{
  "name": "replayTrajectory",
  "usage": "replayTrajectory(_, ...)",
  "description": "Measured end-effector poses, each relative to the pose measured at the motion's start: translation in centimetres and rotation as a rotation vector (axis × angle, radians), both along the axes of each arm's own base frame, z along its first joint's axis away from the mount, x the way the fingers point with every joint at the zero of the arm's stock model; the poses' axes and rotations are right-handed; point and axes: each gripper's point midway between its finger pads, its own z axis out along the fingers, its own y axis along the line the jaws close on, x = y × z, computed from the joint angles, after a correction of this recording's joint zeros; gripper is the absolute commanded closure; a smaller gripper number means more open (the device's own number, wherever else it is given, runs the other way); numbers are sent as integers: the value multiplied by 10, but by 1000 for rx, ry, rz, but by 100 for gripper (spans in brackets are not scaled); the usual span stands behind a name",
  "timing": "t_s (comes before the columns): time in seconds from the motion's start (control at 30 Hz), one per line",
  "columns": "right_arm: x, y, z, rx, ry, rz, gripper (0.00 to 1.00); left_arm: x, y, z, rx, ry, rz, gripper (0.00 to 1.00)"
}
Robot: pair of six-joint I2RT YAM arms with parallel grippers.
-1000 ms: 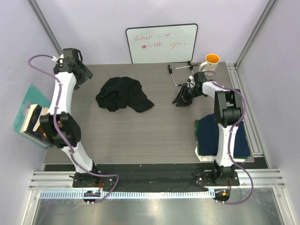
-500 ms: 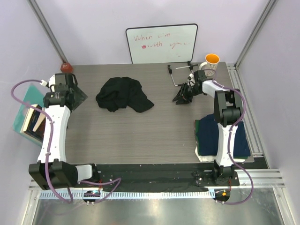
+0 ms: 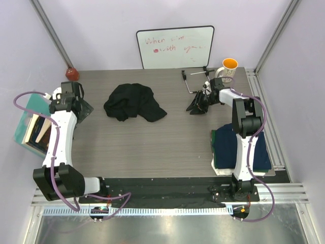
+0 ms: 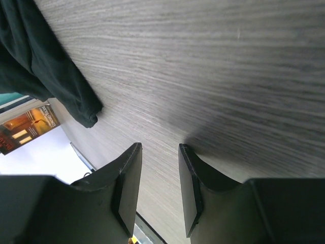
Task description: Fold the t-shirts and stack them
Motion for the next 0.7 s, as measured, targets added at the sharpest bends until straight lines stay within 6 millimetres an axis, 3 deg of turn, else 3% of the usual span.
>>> replayTrajectory(0.23,-5,2,-1,21,5,5,59,-3,-10,-21,-72,67,-30,21)
replayTrajectory(0.33,-5,3,-1,25,5,5,60,-19,-19,-42,-113,130,-45,22)
replayTrajectory(0.43,-5,3,0,28,7,4,60,-50,-26,-55,-137,175,-44,35)
replayTrajectory(0.47,-5,3,0,28,6,4,60,-63,-28,-53,-139,165,-37,43)
replayTrajectory(0.57,-5,3,0,30,8,2,60,-80,-29,-40,-129,98,-6,49)
replayTrajectory(0.7,-5,3,0,32,10,1,61,-112,-23,-28,-104,21,79,49)
